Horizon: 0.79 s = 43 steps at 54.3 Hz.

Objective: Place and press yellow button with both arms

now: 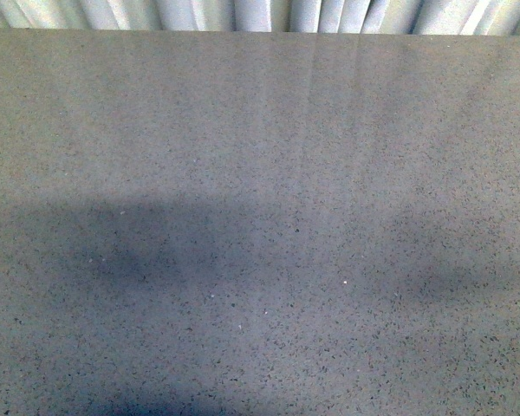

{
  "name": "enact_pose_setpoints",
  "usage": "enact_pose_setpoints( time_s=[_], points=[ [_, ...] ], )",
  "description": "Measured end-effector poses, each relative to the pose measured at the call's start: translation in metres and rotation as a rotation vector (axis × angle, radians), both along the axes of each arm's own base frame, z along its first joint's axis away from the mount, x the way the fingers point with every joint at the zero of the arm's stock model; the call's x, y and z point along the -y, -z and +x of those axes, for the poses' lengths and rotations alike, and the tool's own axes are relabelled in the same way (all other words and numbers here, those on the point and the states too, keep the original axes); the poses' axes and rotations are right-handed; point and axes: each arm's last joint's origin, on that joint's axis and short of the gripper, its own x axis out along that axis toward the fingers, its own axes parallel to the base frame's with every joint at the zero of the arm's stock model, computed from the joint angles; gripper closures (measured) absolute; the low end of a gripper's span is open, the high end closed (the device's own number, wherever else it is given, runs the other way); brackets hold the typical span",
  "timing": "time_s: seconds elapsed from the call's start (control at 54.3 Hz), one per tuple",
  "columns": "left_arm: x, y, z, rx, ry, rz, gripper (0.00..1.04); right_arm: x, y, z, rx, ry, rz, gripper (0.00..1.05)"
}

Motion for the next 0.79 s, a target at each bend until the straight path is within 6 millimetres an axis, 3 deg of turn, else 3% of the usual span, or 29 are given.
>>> enact_pose_setpoints(
  time_s=[0.295, 0.792],
  points=[
    [-0.021, 0.006, -0.006, -0.019, -0.079, -0.003, 0.09, 0.0, 0.0, 0.0, 0.0, 0.0, 0.0, 0.09],
    [-0.02, 0.027, -0.014, -0.073, -0.034, -0.016, 0.09, 0.0, 0.0, 0.0, 0.0, 0.0, 0.0, 0.09]
  ],
)
